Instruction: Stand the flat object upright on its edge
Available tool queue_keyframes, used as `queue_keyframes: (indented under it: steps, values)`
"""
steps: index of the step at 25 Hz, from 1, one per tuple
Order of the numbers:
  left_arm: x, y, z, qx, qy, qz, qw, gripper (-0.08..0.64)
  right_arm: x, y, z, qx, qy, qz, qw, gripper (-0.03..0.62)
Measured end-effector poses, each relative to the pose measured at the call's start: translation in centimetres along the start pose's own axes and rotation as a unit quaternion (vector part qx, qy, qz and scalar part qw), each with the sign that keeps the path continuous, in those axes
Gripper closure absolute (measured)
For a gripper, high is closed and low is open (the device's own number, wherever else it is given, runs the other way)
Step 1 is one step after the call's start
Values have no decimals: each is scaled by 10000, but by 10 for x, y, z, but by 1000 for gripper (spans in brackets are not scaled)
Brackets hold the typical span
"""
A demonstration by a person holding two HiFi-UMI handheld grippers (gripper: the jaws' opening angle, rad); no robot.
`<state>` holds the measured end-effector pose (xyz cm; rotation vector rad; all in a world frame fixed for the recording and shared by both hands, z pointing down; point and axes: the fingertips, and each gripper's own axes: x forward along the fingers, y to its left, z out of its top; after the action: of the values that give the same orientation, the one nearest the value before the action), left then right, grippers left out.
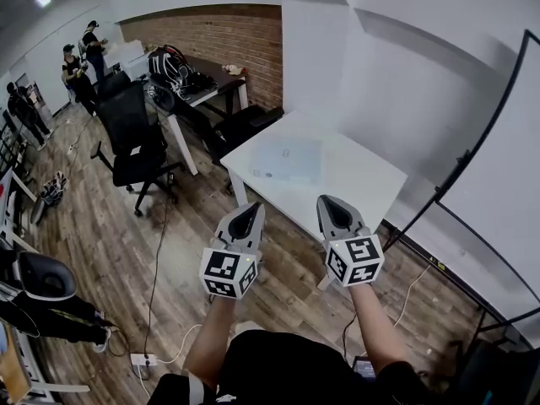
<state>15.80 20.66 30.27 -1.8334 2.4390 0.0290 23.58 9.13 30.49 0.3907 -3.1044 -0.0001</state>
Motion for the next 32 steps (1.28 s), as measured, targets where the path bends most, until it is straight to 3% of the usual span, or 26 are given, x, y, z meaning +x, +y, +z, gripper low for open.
queue_keyframes:
  steps: [5, 10, 16, 32]
  values:
    - [4, -6, -7, 50, 97, -30, 9999, 548, -2, -8, -8, 12, 48, -42, 10000, 552]
    - [7, -1, -8, -325, 64, -54, 9994, 548, 3, -11, -12, -4, 149, 25, 9999, 552]
    - [15, 26, -11, -390, 55, 98, 9992, 548, 32, -8, -18, 0, 253, 137, 9996, 552]
    - [114, 112, -21, -436, 49, 16, 9990, 548, 160, -38, -21, 48, 405, 218, 9989, 552]
